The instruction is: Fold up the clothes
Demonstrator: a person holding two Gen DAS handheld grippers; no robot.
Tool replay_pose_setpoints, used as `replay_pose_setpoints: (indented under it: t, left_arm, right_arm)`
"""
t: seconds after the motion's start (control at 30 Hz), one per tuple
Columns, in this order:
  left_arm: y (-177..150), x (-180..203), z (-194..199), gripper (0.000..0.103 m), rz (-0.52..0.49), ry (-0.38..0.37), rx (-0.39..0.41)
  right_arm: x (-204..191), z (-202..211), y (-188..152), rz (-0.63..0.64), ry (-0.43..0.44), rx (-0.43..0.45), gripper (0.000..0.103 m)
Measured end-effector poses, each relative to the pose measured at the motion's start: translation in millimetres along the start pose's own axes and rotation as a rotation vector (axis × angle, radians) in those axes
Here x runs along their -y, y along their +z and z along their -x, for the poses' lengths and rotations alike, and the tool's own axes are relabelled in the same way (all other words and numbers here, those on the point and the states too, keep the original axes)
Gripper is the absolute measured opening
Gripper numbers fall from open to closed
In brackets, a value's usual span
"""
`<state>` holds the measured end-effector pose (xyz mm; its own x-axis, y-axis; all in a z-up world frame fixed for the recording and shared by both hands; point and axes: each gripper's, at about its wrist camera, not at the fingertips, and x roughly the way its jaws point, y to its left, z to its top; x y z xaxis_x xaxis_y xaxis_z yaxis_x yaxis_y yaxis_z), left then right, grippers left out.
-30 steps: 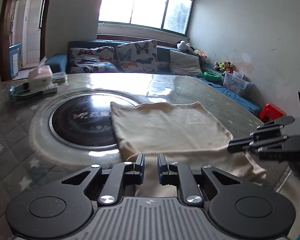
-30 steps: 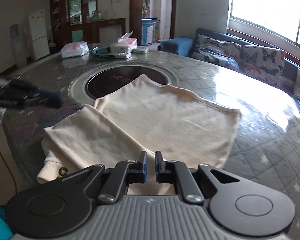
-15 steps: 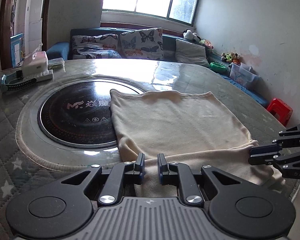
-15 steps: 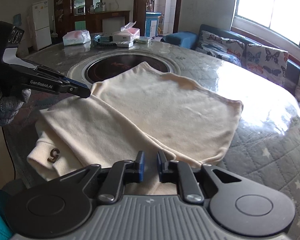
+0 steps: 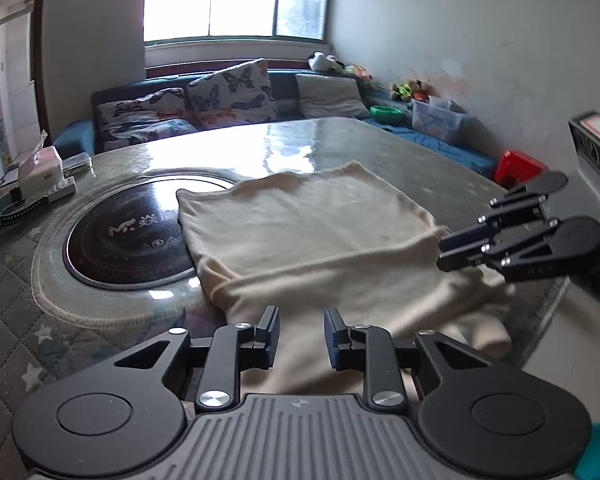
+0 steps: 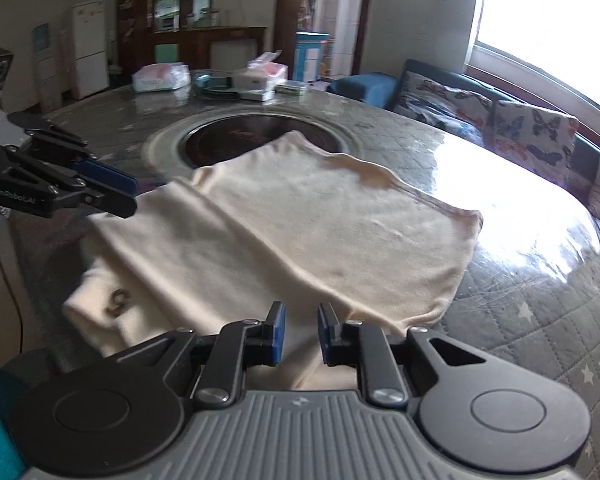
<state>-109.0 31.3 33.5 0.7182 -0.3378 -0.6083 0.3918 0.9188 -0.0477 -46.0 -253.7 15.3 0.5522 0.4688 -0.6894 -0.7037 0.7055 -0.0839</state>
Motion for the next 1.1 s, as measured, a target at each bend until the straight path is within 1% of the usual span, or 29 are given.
replay_pose_setpoints:
  t: [0.07, 0.13, 0.23, 0.33, 0.37, 0.43, 0.6, 0.7, 0.77, 0.83, 0.87, 0.97, 1.1]
  left_arm:
    - [-7, 4, 6, 0.028, -0.031, -0.009, -0.013]
    - [-14, 8, 12, 0.031, -0.068, -0.009, -0.023]
    - [-23, 14, 20, 0.035, -0.125, -0.015, -0.033]
    - [-29, 22, 23, 0.036, -0.187, -0.022, -0.036]
    - [-31, 25, 23, 0.037, -0.205, -0.021, -0.036]
    - [-33, 31, 20, 0.038, -0.249, -0.021, -0.027]
    - [-38, 48, 11, 0.038, -0.36, -0.021, -0.001]
    - [-40, 55, 5, 0.038, -0.414, -0.024, 0.017]
    - [-41, 58, 3, 0.038, -0.439, -0.025, 0.033]
    - [-40, 58, 0, 0.038, -0.45, -0.036, 0.046]
    - [-41, 58, 0, 0.038, -0.454, -0.048, 0.048]
    - [-43, 56, 0, 0.038, -0.477, -0.073, 0.042]
    - [-48, 56, 1, 0.038, -0.527, -0.073, 0.028]
  right_arm:
    - [-5, 4, -4, 0.02, 0.024, -0.016, 0.017]
    - [-9, 4, -10, 0.035, 0.024, -0.035, 0.017]
    - [-13, 9, -15, 0.052, 0.012, -0.028, 0.017]
    - [-16, 15, -13, 0.061, 0.019, -0.01, 0.018]
    - [-17, 13, -13, 0.069, 0.018, -0.019, 0.018]
    - [-18, 9, -15, 0.075, 0.015, -0.037, 0.018]
    - [-13, 17, -14, 0.049, 0.024, -0.024, 0.018]
    - [-12, 23, -14, 0.058, 0.015, -0.028, 0.018]
    - [-12, 25, -15, 0.062, 0.017, -0.03, 0.021]
    - [-12, 28, -16, 0.067, 0.021, -0.03, 0.03]
    - [-12, 30, -17, 0.074, 0.024, -0.03, 0.032]
    - [-13, 35, -19, 0.094, 0.019, -0.033, 0.033]
    - [-12, 40, -21, 0.093, 0.022, -0.026, 0.034]
